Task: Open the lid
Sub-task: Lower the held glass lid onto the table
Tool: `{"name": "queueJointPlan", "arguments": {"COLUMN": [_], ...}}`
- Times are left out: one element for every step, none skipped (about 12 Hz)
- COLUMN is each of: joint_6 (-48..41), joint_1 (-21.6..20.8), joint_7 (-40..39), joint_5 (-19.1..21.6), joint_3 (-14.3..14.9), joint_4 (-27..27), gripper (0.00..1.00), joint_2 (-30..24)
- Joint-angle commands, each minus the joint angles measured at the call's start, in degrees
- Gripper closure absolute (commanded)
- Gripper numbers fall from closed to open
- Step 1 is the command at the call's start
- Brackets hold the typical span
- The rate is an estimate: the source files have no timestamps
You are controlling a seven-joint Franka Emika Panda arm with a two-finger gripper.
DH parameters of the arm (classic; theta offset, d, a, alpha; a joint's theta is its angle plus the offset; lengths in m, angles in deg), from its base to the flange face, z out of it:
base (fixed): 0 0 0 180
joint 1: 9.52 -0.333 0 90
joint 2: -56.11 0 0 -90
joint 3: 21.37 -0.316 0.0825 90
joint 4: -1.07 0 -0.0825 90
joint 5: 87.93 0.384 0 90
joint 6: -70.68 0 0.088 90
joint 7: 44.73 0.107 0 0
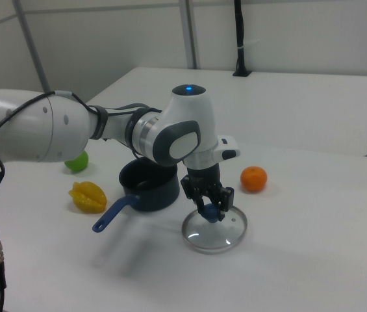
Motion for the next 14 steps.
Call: {"name": "queueJointPlan", "arguments": {"joint_6": [1.3, 1.3, 1.22, 1.13, 1.13, 1.04, 0.87, 0.78, 0.78, 0.69, 0.69, 0.51, 0.25, -1.58], "joint_1": [-0.81, -0.81, -0.81, -0.81, -0.81, -0.72, -0.72, -0.72, -0.63, -0.72, -0.72, -0.72, -0.72, -0.55], "joint_7": [-1.08, -1.08, -1.08, -1.08, -1.08, -1.08, -1.08, -1.08, -1.08, -0.99, -0.64, -0.12, 0.06, 0.76], "joint_5": [-1.42, -1.42, -1.42, -1.42, -1.42, -1.42, -1.42, -1.42, -1.42, -1.42, -1.42, -1.42, -1.34, -1.34], "joint_3": [0.44, 0.44, 0.44, 0.44, 0.44, 0.44, 0.44, 0.44, 0.44, 0.44, 0.44, 0.44, 0.44, 0.44], "joint_4": [1.69, 1.69, 1.69, 1.69, 1.69, 1.69, 1.52, 1.52, 1.52, 1.52, 1.52, 1.52, 1.52, 1.17], "gripper": [0.58, 0.57, 0.54, 0.52, 0.45, 0.41, 0.36, 0.31, 0.26, 0.19, 0.1, 0.0, 0.0, 0.0], "joint_2": [-0.41, -0.5, -0.5, -0.5, -0.5, -0.5, -0.5, -0.58, -0.59, -0.76, -0.94, -1.37, -2.16, -3.3]}}
